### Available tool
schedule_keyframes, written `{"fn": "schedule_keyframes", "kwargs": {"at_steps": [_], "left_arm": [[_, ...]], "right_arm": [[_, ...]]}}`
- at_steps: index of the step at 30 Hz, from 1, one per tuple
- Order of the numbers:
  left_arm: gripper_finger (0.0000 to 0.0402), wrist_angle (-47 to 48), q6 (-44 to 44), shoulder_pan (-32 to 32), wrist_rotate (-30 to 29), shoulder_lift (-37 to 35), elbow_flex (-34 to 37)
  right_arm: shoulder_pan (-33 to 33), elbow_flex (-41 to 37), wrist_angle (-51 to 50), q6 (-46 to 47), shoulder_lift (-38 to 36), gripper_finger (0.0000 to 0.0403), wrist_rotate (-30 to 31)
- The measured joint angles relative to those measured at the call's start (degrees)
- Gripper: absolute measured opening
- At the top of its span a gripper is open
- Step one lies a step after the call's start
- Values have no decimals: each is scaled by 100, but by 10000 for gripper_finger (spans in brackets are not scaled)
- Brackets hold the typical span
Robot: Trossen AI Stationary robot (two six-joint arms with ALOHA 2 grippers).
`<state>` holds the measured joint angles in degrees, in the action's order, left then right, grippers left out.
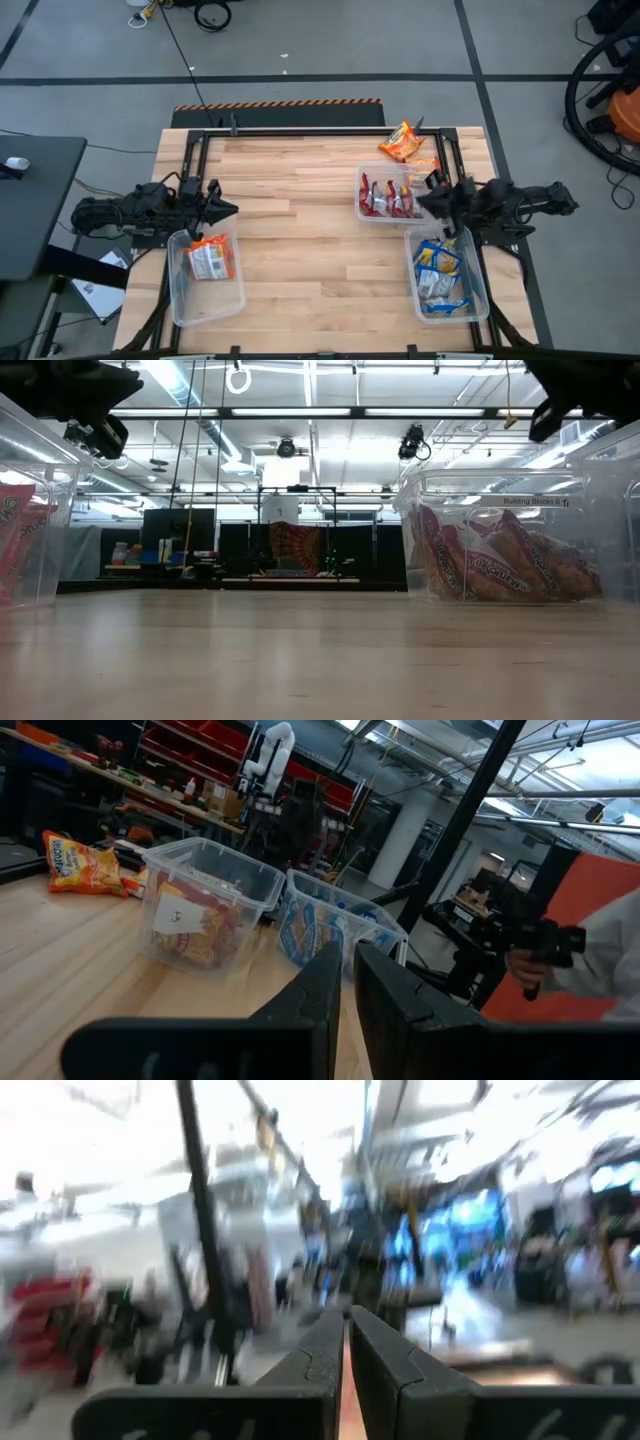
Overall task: Sort Maruchan noodles
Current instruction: Put the orange noodle pack into the left container
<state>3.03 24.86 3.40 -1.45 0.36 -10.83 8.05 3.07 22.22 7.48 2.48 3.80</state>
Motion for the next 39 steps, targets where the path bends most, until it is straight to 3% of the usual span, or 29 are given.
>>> {"fn": "schedule_keyframes", "kwargs": {"at_steps": [3, 5, 8, 11, 14, 18, 21, 26, 31, 39], "left_arm": [[39, -1, 2, -2, 2, 0, 0], [39, -2, 2, -2, 1, 0, 0], [39, -1, 2, -2, 4, 0, 0], [39, 2, 2, -2, 4, 0, 0], [39, 0, 2, -2, 2, 0, 0], [39, 0, 2, -2, 2, 0, 0], [39, 0, 2, -2, 0, 0, 0], [39, 0, 2, -2, 2, 0, 0], [39, 0, 2, -2, 2, 0, 0], [39, -1, 2, -1, 1, 0, 0]], "right_arm": [[-48, 194, 599, 434, 179, 29, 988], [-86, 467, 455, 596, 424, 29, 1925], [-152, 947, 183, 445, 1023, 29, 2727], [-259, 1630, -416, 657, 1776, 29, 3533], [-473, 2531, -1601, 992, 2647, 29, 3881], [-1059, 3672, -2982, 1116, 3847, 29, 3775], [-1768, 4528, -4371, 1917, 4612, 29, 3467], [-3319, 5606, -6242, 2682, 5823, 28, 1846], [-4447, 5972, -6401, 2512, 6722, 26, 378], [-5224, 5989, -6484, 2550, 8080, 57, 125]]}}
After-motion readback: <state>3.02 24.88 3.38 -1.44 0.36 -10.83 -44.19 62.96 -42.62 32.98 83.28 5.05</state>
